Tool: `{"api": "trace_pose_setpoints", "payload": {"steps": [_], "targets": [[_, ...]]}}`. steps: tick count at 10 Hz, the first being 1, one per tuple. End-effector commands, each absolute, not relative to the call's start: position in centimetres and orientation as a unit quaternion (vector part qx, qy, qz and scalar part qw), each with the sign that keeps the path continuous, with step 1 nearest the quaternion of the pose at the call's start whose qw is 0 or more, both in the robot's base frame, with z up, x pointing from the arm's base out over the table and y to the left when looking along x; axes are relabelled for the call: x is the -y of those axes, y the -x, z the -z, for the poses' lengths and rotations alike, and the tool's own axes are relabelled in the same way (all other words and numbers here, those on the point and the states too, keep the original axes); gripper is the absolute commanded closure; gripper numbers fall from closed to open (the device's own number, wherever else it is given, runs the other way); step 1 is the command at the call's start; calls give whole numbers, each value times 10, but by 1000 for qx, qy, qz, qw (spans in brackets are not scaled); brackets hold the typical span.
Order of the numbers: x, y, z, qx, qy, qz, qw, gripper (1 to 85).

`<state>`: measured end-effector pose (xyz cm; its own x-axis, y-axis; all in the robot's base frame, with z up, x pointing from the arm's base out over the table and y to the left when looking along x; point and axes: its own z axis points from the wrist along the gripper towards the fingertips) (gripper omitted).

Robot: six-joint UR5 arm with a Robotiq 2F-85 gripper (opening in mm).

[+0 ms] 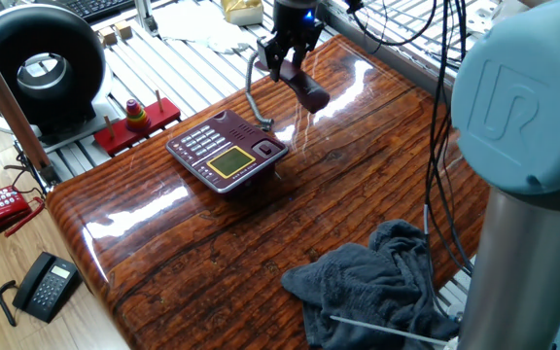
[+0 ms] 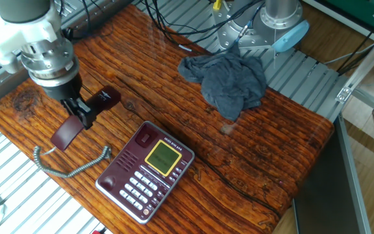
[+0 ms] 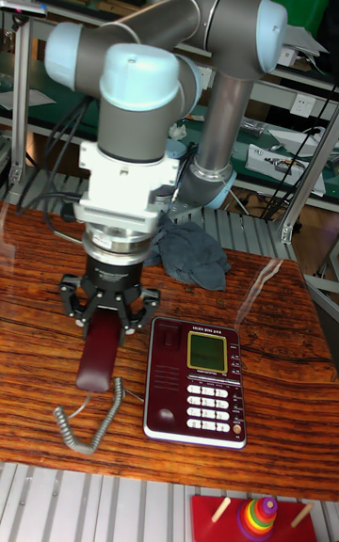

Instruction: Place the handset of the telephone on the corresponding phone cradle

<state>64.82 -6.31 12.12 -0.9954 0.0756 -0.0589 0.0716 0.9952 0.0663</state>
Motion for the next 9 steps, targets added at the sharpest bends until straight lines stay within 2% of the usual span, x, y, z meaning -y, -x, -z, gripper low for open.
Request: {"api": "trace_pose_setpoints", "payload": {"steps": [1,4,9], "targets": [[46,-644,-122,-998,-45,-34,29,587],[29,-636,-112,-998,-38,-36,29,587],[9,-635,-119,-998,-44,-47,26,607]]}}
